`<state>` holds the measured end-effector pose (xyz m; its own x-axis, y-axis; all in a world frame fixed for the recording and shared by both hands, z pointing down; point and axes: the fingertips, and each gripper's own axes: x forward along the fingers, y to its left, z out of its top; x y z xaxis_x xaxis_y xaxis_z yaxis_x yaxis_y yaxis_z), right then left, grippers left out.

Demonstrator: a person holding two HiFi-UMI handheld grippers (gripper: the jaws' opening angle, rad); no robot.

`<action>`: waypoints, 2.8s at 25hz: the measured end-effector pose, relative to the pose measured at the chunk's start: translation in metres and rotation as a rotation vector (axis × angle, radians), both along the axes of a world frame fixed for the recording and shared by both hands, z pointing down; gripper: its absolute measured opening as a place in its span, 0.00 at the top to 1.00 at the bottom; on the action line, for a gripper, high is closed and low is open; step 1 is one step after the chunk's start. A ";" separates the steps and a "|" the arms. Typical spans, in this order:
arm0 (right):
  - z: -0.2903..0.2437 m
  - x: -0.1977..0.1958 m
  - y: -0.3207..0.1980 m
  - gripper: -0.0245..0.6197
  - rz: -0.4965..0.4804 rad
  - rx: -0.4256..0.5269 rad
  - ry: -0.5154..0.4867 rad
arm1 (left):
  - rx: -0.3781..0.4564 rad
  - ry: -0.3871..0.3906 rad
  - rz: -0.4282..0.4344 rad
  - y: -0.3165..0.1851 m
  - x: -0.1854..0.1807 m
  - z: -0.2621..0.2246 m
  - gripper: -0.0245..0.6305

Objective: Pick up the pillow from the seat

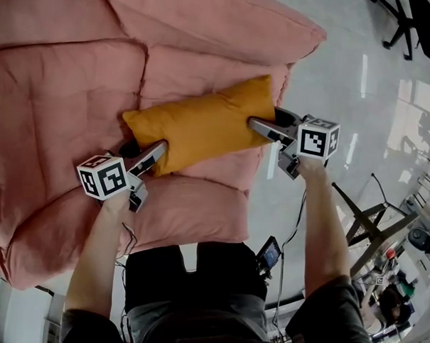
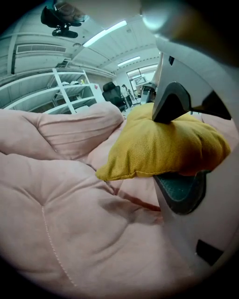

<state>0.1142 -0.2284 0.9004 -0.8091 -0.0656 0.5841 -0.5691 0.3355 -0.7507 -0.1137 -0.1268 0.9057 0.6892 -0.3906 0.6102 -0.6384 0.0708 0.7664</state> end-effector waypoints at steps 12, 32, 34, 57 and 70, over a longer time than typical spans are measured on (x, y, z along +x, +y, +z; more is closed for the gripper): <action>-0.151 0.003 -0.008 0.41 0.071 0.178 -0.059 | 0.234 -0.053 0.040 -0.032 -0.005 -0.152 0.43; -0.567 -0.007 -0.011 0.41 0.166 0.809 -0.191 | 0.877 -0.192 0.074 -0.068 -0.020 -0.562 0.43; -0.599 -0.001 0.002 0.42 0.177 0.856 -0.211 | 0.932 -0.204 0.070 -0.056 -0.014 -0.597 0.43; -0.812 -0.056 0.109 0.41 0.381 1.225 -0.260 | 1.390 -0.160 0.131 0.007 -0.076 -0.829 0.44; -0.819 -0.092 0.121 0.41 0.387 1.253 -0.235 | 1.414 -0.124 0.109 0.016 -0.112 -0.831 0.44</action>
